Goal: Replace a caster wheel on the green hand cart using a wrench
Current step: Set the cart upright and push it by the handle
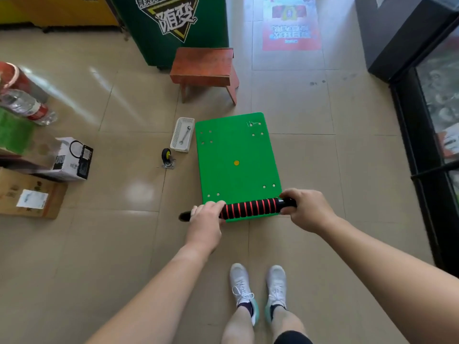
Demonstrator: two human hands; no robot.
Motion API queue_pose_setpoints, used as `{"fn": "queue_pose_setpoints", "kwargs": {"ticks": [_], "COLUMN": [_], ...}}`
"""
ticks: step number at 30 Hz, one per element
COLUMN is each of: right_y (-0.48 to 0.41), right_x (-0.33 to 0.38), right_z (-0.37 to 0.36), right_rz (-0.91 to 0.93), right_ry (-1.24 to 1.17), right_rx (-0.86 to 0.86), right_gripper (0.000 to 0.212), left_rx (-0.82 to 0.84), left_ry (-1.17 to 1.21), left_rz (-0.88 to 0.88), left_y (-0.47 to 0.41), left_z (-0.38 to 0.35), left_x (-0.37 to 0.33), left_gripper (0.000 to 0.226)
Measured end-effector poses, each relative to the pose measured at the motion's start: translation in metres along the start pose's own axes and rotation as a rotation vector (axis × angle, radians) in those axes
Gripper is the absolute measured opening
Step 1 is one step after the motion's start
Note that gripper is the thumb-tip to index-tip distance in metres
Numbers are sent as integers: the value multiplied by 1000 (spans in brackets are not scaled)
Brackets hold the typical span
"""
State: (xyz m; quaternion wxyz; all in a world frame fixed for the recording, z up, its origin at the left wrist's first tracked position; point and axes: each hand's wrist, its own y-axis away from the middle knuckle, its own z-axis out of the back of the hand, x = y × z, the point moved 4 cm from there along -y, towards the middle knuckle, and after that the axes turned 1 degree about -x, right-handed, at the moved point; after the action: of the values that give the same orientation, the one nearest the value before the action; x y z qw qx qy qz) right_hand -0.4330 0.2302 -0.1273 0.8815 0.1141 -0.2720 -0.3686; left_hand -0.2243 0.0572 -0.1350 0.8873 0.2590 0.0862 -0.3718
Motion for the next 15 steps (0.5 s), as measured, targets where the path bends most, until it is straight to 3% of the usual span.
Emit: {"fn": "queue_pose_setpoints", "kwargs": {"ticks": [15], "right_y": [-128], "right_x": [25], "right_z": [30], "right_rz": [82], "right_ry": [22], "right_rx": [-18], "right_gripper": [29], "left_rx": [9], "left_ry": [-10], "left_rz": [19], "left_y": [-127], "left_z": [69], "left_x": [1], "left_gripper": [36]}}
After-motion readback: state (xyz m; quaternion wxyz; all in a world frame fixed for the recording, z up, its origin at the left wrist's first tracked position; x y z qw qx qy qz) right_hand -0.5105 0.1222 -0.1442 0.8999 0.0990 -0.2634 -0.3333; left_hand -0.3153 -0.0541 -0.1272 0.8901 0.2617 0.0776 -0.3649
